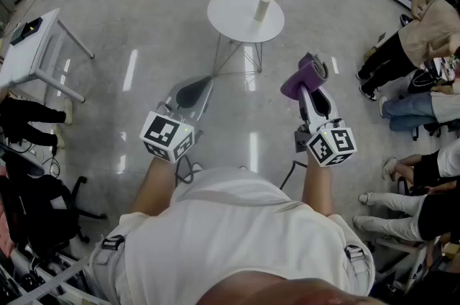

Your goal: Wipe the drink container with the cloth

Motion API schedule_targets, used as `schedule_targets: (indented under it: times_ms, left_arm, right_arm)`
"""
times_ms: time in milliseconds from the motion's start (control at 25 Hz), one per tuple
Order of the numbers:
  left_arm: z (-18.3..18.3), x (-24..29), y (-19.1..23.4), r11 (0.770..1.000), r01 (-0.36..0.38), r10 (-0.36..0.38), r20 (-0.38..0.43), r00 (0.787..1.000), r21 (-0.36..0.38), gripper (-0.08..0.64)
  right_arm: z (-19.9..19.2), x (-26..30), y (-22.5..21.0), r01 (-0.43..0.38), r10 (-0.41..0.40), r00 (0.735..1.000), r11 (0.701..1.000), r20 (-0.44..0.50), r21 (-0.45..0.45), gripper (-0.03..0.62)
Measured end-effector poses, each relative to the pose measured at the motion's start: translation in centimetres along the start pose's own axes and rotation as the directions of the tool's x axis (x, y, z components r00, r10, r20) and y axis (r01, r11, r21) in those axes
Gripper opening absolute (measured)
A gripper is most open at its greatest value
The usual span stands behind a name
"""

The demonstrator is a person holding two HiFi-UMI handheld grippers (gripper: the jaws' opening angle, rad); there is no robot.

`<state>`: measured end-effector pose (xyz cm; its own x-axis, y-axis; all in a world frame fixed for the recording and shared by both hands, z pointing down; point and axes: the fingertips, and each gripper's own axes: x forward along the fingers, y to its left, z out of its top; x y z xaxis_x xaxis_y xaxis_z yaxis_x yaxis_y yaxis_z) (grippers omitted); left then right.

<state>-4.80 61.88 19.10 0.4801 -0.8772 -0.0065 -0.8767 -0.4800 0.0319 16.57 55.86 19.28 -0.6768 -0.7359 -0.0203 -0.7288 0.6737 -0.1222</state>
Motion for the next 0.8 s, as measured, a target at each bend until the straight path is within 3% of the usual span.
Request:
schedule_targets:
  times_ms: [800]
  left_arm:
    - [-0.2,-2.0,2.4,1.000,0.022,-0.022,0.002,1.000,-0.007,0.003]
  right_arm:
    - [-1.0,1.6,3.0,0.003,-0.003,1.000,1.000,0.002,0.024,0.100]
